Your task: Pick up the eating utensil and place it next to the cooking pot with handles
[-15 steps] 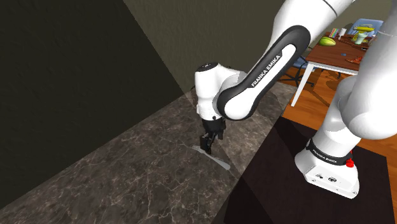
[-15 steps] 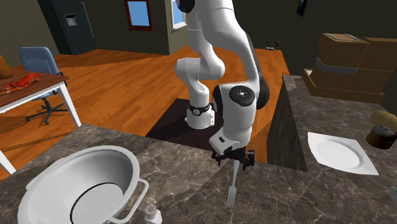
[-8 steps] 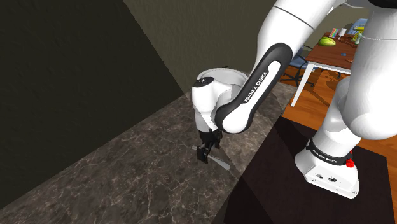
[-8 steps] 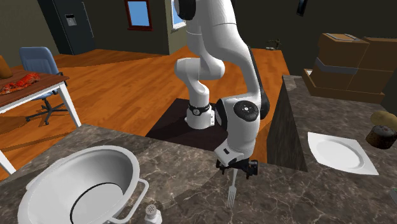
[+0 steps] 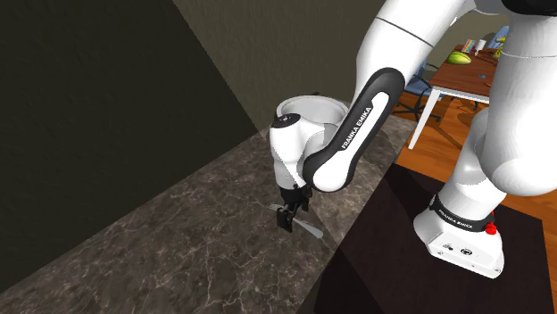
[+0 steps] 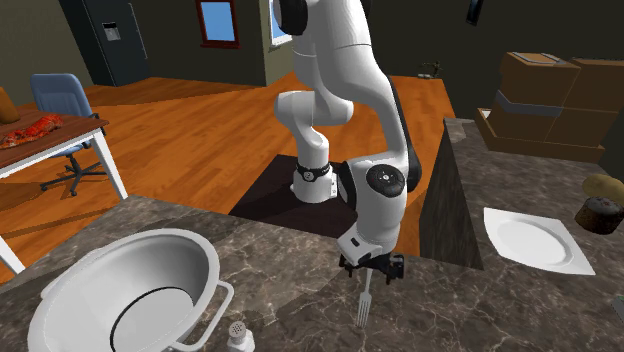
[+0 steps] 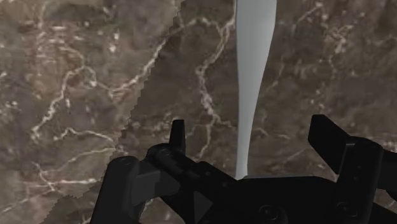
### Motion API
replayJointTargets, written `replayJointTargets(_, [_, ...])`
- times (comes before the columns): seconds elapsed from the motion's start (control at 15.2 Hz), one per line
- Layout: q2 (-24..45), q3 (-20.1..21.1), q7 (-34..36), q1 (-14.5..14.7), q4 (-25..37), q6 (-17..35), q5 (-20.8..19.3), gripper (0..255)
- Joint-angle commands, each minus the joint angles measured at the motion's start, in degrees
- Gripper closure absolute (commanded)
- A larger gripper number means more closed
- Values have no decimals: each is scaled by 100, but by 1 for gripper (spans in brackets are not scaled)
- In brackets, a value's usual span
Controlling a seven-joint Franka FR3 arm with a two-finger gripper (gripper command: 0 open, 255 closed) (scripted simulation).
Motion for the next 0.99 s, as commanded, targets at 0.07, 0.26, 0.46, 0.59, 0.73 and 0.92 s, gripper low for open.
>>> replayJointTargets(0.07, [0, 0, 0, 0, 0, 0, 0, 0])
replayJointTargets(0.26, [0, 0, 0, 0, 0, 0, 0, 255])
replayJointTargets(0.46, [0, 0, 0, 0, 0, 0, 0, 255])
replayJointTargets(0.59, [-1, 0, 0, 0, 0, -1, 1, 255])
replayJointTargets(0.73, [1, 0, 0, 0, 0, 1, -1, 255])
replayJointTargets(0.92, [-257, 67, -79, -44, -16, -230, 131, 255])
